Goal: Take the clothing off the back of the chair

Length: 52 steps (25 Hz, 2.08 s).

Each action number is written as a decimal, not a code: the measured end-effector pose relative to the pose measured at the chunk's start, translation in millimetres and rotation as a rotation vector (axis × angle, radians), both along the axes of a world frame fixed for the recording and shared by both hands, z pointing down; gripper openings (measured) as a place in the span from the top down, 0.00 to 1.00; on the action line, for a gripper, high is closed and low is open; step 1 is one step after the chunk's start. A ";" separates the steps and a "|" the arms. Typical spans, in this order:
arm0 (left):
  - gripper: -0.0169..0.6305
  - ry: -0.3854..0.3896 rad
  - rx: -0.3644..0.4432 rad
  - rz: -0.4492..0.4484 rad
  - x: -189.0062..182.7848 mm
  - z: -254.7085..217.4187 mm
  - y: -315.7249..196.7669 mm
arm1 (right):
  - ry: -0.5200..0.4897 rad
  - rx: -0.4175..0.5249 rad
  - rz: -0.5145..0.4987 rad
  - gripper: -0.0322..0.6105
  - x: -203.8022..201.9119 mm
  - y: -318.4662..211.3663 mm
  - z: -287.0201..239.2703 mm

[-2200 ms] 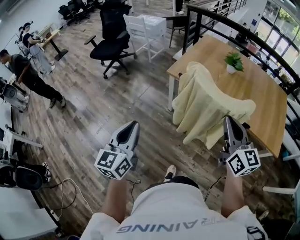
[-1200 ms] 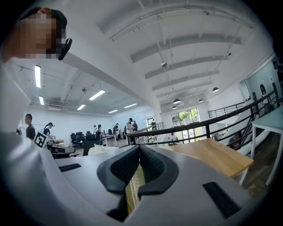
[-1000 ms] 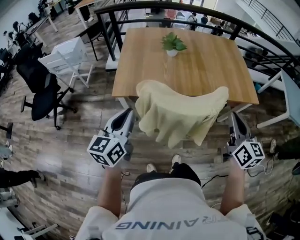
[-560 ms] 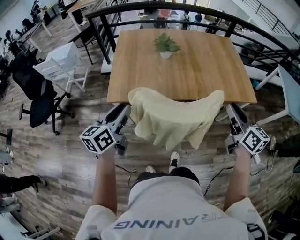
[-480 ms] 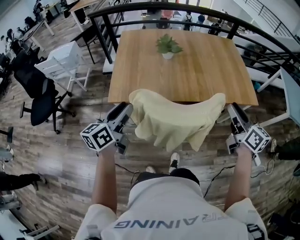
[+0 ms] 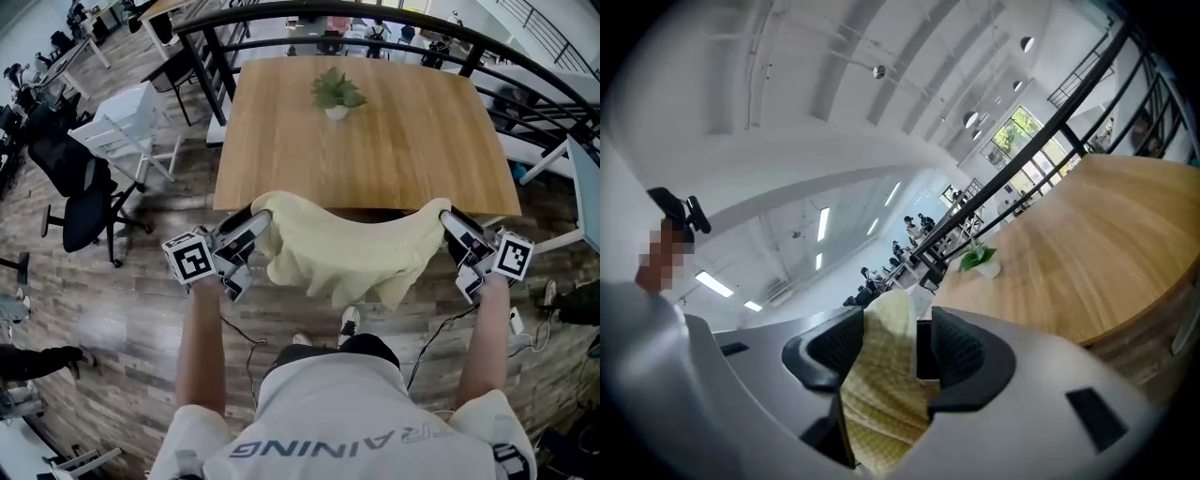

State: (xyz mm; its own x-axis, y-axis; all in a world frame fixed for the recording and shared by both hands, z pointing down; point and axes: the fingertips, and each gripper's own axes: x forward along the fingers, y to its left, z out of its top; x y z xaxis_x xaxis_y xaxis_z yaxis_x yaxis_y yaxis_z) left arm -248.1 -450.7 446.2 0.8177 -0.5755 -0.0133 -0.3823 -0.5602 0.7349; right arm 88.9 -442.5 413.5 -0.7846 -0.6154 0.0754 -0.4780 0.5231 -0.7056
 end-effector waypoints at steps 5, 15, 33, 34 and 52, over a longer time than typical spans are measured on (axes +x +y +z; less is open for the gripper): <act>0.86 -0.043 0.070 0.036 9.3 -9.7 7.4 | 0.063 0.074 -0.027 0.82 -2.6 3.9 -11.4; 0.90 -0.255 0.232 -0.136 -11.5 -31.5 34.1 | 0.208 0.198 0.234 0.89 8.3 28.5 -34.8; 0.90 -0.347 0.375 -0.276 -29.5 -79.1 131.7 | 0.239 0.323 0.426 0.89 -1.2 117.1 -73.1; 0.90 -0.349 0.375 -0.292 -28.8 -80.3 136.9 | 0.232 0.332 0.419 0.89 -0.5 121.1 -73.5; 0.90 -0.470 0.377 -0.498 17.8 -96.8 279.6 | 0.223 0.383 0.307 0.89 35.0 229.0 -65.5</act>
State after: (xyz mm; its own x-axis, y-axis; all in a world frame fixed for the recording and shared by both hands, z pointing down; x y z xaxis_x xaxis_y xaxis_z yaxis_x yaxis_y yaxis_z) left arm -230.3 -171.1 349.3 0.4326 -0.9016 0.0029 -0.8782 -0.4207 0.2275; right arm 123.9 -213.5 348.1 -0.5546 -0.8303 -0.0553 -0.7661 0.5354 -0.3557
